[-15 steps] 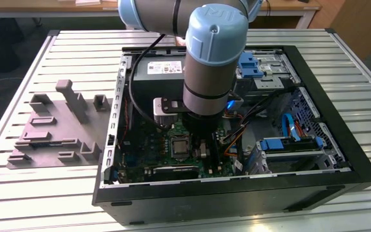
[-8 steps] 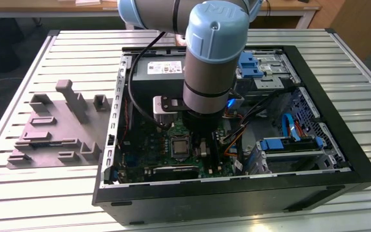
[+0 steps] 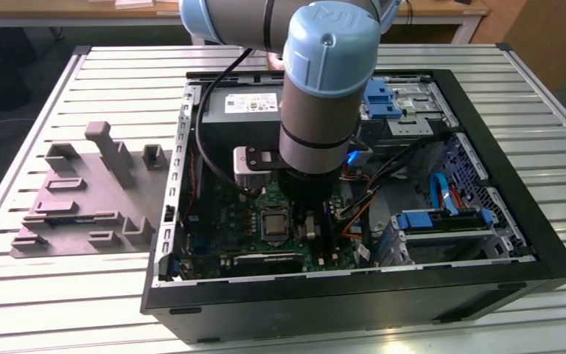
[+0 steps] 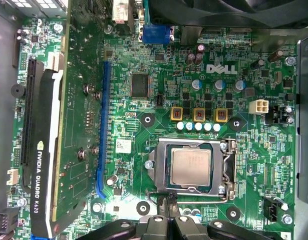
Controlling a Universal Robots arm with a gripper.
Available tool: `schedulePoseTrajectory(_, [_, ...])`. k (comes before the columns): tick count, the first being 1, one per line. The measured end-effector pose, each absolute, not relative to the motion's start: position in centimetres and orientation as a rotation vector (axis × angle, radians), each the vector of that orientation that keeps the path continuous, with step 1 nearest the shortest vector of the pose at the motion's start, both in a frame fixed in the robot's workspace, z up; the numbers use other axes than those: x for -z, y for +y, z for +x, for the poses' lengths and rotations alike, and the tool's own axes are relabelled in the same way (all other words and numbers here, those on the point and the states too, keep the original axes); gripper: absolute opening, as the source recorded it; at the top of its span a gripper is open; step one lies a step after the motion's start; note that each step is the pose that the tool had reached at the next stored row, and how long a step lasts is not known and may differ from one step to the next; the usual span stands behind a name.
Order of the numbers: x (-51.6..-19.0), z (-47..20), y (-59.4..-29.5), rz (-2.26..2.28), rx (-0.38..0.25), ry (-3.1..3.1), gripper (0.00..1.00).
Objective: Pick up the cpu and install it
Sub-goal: 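Install the first cpu locking lever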
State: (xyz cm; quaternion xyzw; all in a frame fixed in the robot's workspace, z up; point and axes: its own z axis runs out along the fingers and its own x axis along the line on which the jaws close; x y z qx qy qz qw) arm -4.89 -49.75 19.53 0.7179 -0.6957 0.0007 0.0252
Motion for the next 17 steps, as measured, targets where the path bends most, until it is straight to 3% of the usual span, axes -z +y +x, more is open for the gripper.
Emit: schedulePoseTrajectory(17, [-20.20, -4.89, -49.75, 2.220, -0.002, -2.152, 0.11])
